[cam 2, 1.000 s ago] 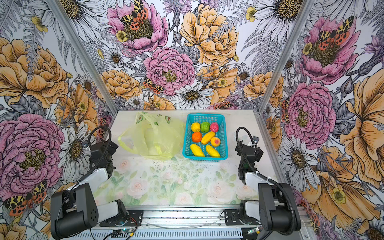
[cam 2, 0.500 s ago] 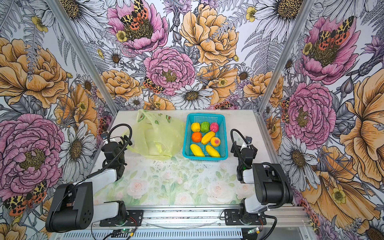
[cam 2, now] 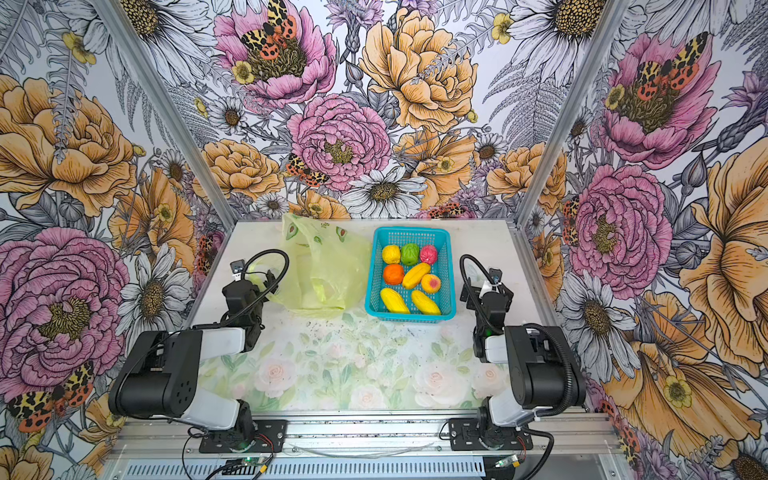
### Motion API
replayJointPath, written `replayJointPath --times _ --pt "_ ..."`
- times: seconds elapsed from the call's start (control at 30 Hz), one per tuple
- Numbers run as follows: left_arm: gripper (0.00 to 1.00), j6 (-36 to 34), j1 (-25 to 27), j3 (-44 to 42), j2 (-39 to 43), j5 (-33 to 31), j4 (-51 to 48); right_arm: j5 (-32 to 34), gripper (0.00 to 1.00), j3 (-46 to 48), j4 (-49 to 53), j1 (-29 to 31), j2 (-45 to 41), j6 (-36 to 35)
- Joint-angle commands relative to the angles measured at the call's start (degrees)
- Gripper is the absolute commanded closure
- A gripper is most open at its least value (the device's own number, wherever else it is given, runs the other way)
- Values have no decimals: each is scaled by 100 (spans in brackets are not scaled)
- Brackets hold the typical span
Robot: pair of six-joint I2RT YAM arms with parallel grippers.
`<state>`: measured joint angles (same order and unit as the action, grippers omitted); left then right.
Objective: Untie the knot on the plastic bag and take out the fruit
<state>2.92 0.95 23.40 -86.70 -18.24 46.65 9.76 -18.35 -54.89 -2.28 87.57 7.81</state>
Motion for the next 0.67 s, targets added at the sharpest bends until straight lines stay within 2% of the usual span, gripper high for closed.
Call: replayJointPath --times 0.0,0.03,0.07,0.13,0.2,0.63 --pt "1 -150 -59 -221 -120 348 589 11 0 -216 171 58 22 -61" --pt "1 -140 -41 -185 -75 295 482 16 1 -225 176 68 23 -69" --pt "1 -185 -34 -269 -235 320 965 30 0 -225 165 67 22 -72" --pt "1 -177 -14 -249 -151 283 738 41 0 -223 174 71 23 -72" --pt "1 -303 78 -268 -248 259 978 35 0 -233 189 80 27 -73" --pt "1 -299 89 -256 -224 277 904 219 0 -307 300 228 40 -217"
